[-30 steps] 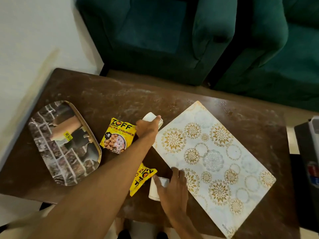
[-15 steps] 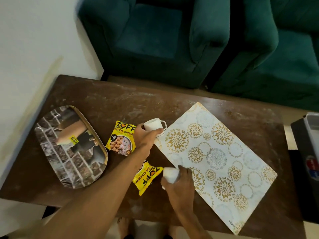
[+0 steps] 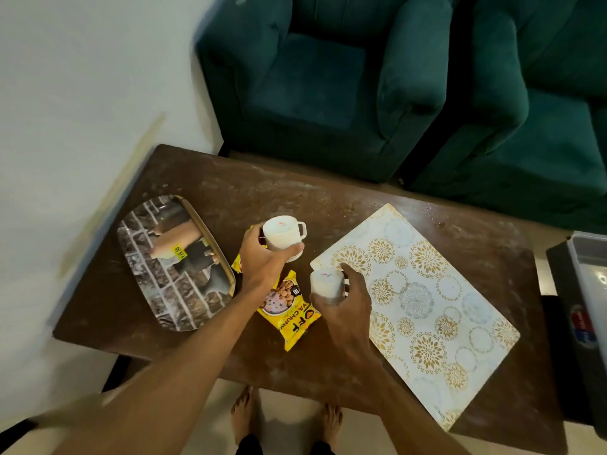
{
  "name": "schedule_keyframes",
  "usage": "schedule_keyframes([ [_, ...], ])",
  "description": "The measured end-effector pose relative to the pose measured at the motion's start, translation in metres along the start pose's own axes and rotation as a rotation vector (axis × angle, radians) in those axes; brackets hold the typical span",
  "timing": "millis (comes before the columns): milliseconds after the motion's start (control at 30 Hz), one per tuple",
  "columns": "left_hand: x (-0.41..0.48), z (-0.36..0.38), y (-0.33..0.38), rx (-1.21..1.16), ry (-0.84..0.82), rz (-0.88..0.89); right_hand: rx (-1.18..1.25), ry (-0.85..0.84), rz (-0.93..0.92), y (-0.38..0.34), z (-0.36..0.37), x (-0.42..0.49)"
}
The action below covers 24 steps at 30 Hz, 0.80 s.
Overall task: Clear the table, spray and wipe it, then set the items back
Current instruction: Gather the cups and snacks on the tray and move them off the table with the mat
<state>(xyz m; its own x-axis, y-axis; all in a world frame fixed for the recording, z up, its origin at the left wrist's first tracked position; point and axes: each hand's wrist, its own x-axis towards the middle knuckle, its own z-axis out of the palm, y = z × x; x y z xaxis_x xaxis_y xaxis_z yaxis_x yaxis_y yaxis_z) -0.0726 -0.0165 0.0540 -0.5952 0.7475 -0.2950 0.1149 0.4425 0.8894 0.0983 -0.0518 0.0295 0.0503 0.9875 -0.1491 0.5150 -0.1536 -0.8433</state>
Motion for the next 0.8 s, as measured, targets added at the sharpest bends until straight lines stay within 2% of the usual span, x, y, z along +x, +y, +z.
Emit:
schedule_keyframes([
  [233,-0.011,-0.078,-0.013,-0.041,0.187,0.131,0.183,-0.086,-0.119,-0.048,0.035,-0.012],
  [433,-0.001,-0.139,-0.05,0.047,0.382,0.221,0.265,-0.228,-0.205,-0.075,0.091,-0.013],
  [600,0.024,-0.169,-0.088,0.06,0.439,0.087,0.298,-0.33,-0.222,-0.09,0.157,0.0],
  [800,0.069,-0.186,-0.119,-0.027,0.409,-0.037,0.209,-0.417,-0.375,-0.116,0.228,0.031],
])
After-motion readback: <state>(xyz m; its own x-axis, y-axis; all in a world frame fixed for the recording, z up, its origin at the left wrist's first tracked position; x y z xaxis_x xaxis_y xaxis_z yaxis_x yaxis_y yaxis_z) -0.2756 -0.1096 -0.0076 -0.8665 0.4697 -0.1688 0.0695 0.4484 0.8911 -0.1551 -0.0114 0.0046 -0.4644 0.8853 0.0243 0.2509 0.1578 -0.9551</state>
